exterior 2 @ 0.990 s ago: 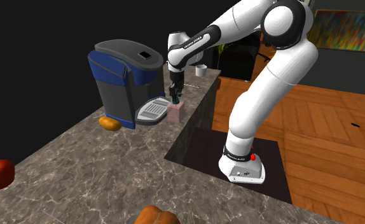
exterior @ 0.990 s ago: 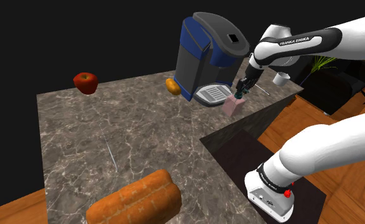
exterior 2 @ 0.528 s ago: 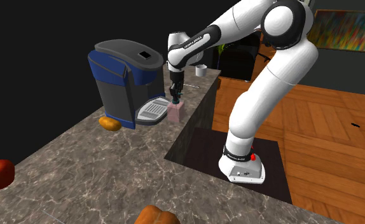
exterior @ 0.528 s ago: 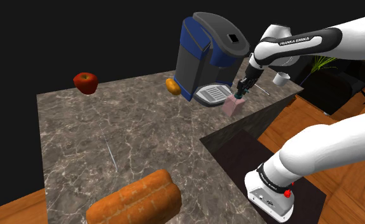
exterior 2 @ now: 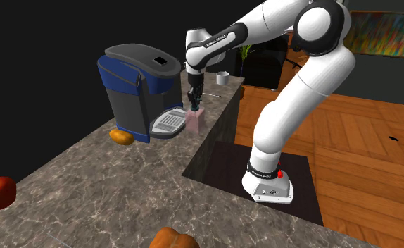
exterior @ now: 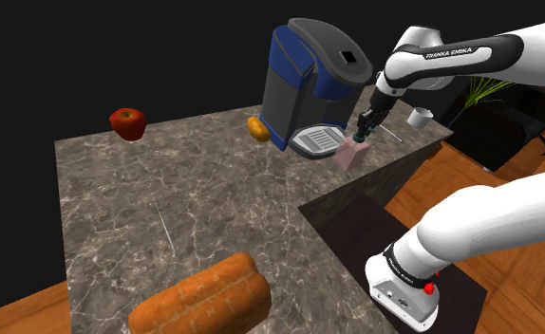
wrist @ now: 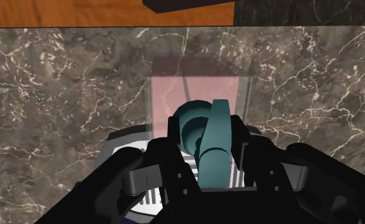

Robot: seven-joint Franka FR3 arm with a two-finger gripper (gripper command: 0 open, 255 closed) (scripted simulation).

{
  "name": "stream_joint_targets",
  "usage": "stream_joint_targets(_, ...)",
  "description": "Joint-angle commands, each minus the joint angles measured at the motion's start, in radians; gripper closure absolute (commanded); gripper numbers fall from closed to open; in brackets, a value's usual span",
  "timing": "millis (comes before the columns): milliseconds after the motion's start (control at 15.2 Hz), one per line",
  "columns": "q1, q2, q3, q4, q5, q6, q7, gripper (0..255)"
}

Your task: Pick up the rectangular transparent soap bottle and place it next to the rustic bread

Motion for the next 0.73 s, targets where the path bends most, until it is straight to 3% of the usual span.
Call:
stream_joint_targets(0,0.0,-0.011,0.005,0.021,0.0,-0.032,0.003,255)
stream_joint_targets(660,0.002,-0.052,0.024,0.124,0.004,-0.176,0.01,255)
